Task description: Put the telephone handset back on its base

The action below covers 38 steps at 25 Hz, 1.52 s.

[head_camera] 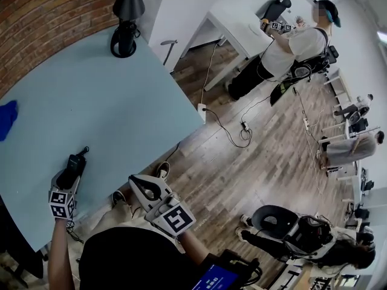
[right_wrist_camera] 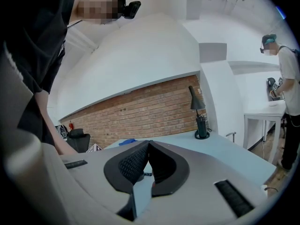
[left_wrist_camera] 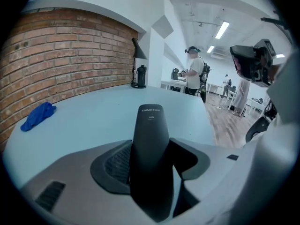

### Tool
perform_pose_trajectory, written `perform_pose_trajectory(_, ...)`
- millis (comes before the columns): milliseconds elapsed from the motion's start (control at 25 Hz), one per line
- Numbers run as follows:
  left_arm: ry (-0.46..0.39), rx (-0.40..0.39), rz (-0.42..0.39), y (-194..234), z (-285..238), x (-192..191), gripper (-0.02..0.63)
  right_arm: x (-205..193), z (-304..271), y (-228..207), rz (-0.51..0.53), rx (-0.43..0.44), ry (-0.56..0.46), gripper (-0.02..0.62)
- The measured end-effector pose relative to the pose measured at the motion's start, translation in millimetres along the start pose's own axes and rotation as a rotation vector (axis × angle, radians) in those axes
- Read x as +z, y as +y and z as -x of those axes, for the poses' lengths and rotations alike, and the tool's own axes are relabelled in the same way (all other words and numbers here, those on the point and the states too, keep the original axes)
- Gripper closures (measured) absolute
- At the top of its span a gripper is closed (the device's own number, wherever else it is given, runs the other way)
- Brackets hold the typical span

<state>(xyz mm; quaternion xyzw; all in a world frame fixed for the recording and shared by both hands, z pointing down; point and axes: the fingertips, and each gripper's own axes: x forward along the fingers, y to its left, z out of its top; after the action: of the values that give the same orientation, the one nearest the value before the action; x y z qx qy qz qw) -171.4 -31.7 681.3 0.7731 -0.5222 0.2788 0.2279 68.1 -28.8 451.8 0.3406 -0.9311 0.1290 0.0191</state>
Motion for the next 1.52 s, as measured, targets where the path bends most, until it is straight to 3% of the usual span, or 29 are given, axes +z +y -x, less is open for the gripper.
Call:
perform_pose_trajectory(680,0.144,-0.022,-0.052,-7.8,-23.3,-13.2,0.322,-7.9,6.2,-2.2,-0.016,0.0,0.012,0.58)
perform_pose_trajectory(920,0.226,-0.041,-0.082,-12.5,-18.2,-26.4,0.242,-15.2,-2.7,4.1,-0.023,0.04,0.034,0.58)
perform_pose_trajectory(1160,0.147,0.032,-0.109,-2.6,20.1,-44.3,0.254,-43.6,-27.5,19.1,0.0,0.131,0.077,0.58)
perform_pose_trajectory(1360,-0.02,0.091,0.063,11.3,57.2,-43.1,0.328,-80.1,-58.6,28.3,-0.058,0.203,0.171,0.58)
perform_pose_trajectory(1520,-0.204,0.116,0.122,17.4,101.0,1.0,0.372,-64.7,-90.7,54.4,-0.049,0.294,0.176,0.58)
